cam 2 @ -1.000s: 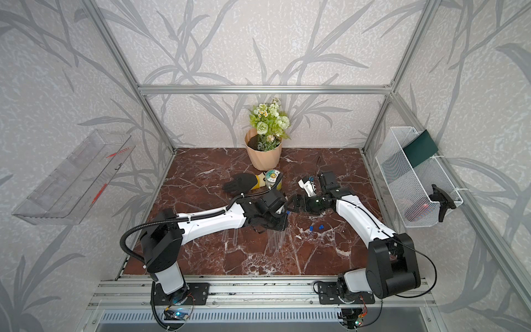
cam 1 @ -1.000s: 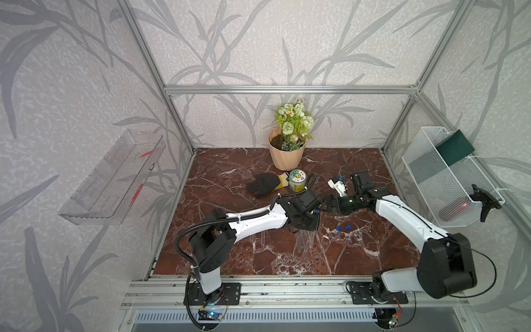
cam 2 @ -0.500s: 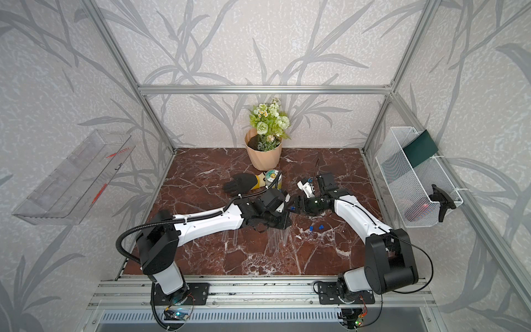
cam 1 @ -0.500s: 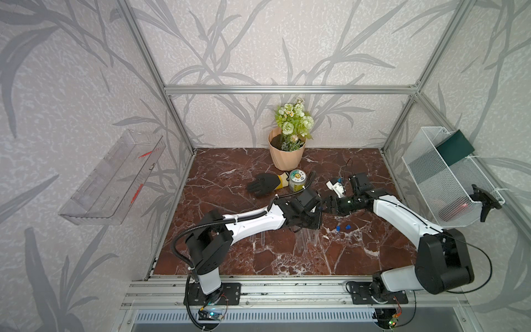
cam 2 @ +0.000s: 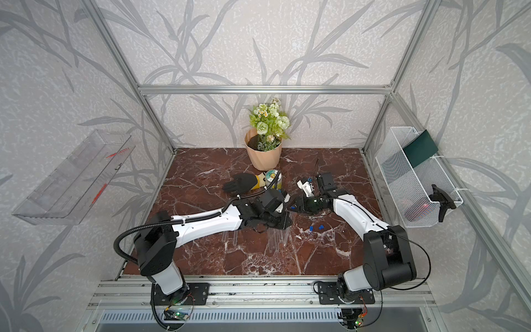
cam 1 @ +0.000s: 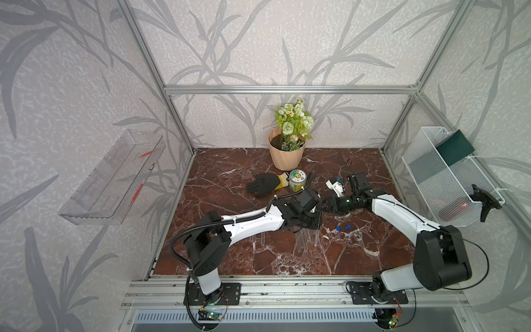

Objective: Remove stoppers from test tubes
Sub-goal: Open the stopper on the test tube.

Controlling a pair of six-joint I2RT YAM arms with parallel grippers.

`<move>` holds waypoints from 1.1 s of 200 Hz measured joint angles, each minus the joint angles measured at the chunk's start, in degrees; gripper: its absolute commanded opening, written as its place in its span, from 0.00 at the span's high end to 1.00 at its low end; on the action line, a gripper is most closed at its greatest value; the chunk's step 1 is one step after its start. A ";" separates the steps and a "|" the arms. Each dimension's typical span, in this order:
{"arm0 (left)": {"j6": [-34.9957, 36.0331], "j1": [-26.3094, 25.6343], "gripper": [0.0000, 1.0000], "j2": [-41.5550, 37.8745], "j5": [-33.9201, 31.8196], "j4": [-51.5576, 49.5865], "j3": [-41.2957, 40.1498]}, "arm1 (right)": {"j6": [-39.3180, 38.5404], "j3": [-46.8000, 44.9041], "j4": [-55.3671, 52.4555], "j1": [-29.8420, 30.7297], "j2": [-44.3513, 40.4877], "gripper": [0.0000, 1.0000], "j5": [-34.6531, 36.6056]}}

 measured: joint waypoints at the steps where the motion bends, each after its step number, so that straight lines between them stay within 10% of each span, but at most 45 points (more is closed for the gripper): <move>1: 0.00 0.00 0.91 0.00 -0.02 0.00 0.00 | -0.04 0.00 0.00 0.00 0.00 0.60 0.00; 220: -0.09 -0.39 0.97 0.00 0.00 0.39 -0.09 | 1.05 -0.02 1.62 0.00 0.35 0.82 -0.50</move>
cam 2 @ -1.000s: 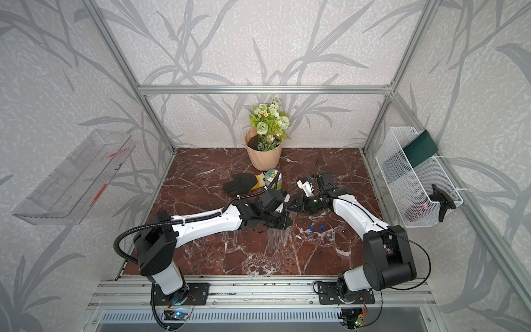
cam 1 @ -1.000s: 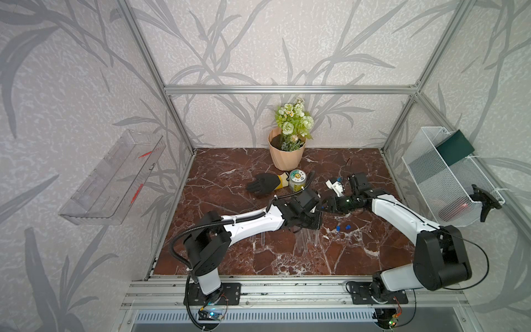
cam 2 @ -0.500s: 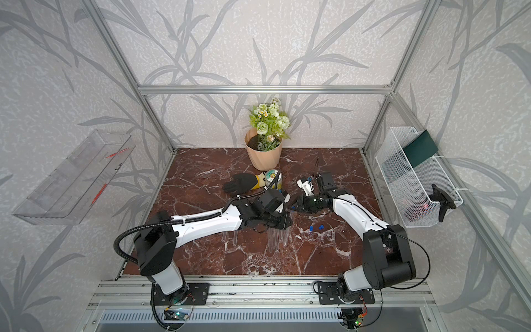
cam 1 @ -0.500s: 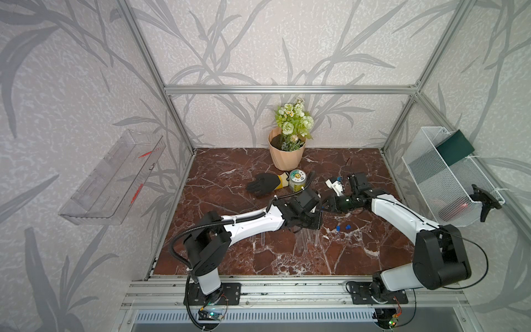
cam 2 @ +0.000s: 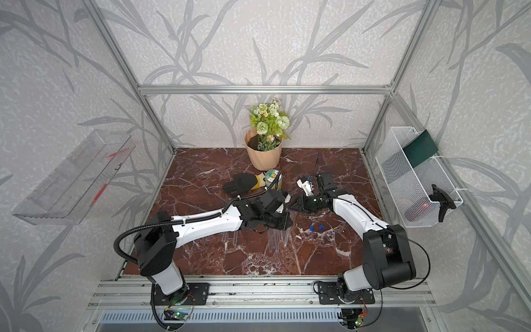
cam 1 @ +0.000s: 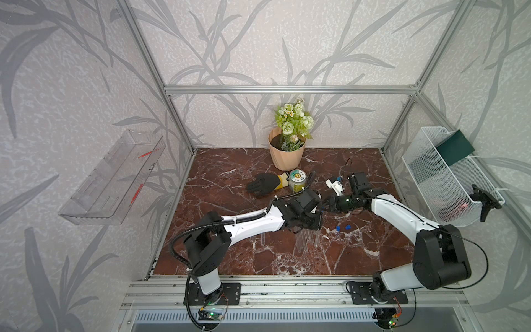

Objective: Remove stoppers from test tubes
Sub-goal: Open the stopper on the test tube.

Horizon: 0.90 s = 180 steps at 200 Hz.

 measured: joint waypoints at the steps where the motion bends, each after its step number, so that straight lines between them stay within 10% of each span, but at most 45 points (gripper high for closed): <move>1: 0.02 0.00 0.97 0.00 0.00 0.00 0.00 | -0.02 0.00 0.02 0.00 0.00 0.82 0.00; 180: 0.00 -0.02 0.99 0.00 -0.04 -0.02 0.00 | 0.02 0.00 0.02 -0.33 -0.02 1.00 -0.04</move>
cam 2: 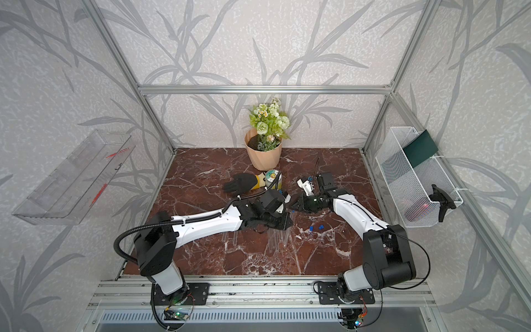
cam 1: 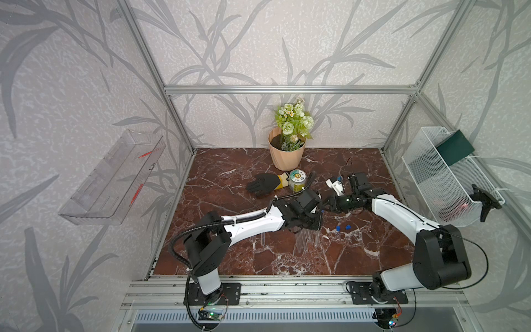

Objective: Remove stoppers from test tubes
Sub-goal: Open the stopper on the test tube.

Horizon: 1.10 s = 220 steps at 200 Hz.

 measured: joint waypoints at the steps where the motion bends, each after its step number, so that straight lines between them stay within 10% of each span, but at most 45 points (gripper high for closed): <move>1: 0.00 0.00 0.99 0.00 0.00 0.00 0.00 | 0.00 0.00 0.00 0.00 0.00 1.00 0.00; 220: 0.07 -0.35 1.00 -0.04 -0.66 1.51 0.00 | -0.09 1.01 -1.88 -2.05 0.13 1.00 -1.81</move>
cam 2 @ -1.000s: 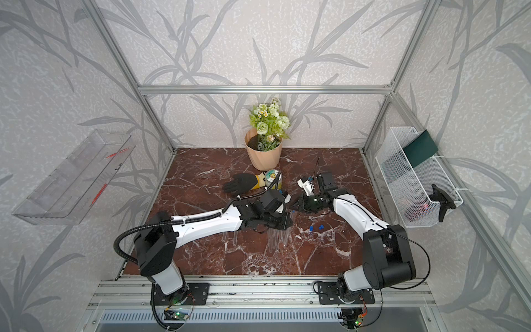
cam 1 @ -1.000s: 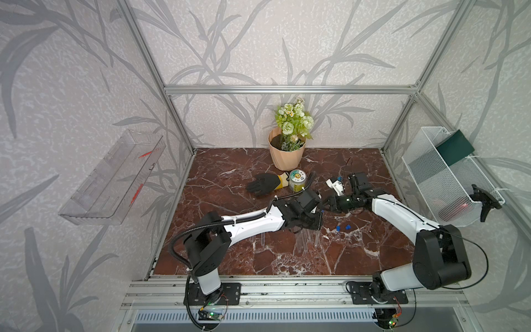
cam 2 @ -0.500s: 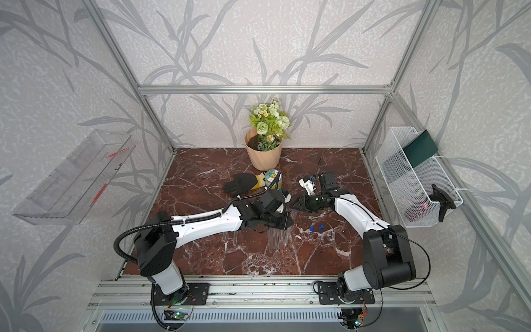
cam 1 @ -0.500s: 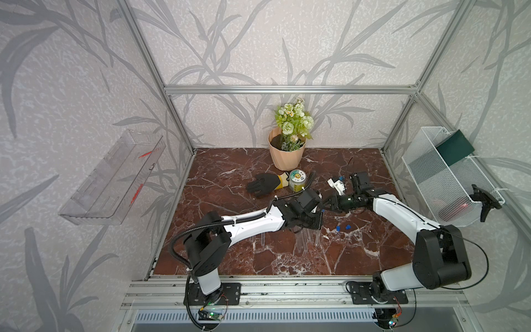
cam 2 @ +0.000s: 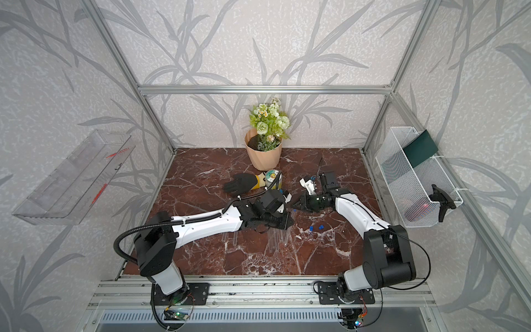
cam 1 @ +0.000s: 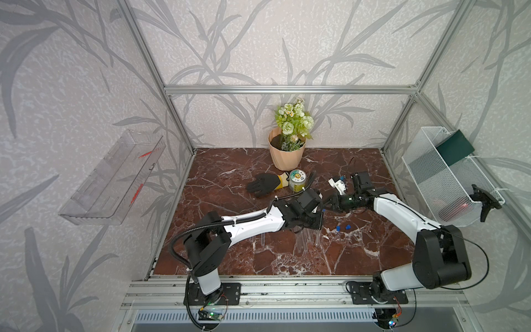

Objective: Remove stoppers from test tubes
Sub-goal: Open the stopper on the test tube.

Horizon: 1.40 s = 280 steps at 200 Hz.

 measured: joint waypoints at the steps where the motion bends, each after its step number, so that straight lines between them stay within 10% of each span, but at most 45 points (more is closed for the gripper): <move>1: 0.00 0.00 1.00 -0.02 -0.02 0.02 0.00 | -0.07 0.04 -0.07 -0.02 0.00 1.00 0.02; 280: -0.02 -0.35 1.00 -1.42 -1.88 -4.15 -1.14 | 2.03 5.79 1.29 -3.48 1.79 1.00 -0.17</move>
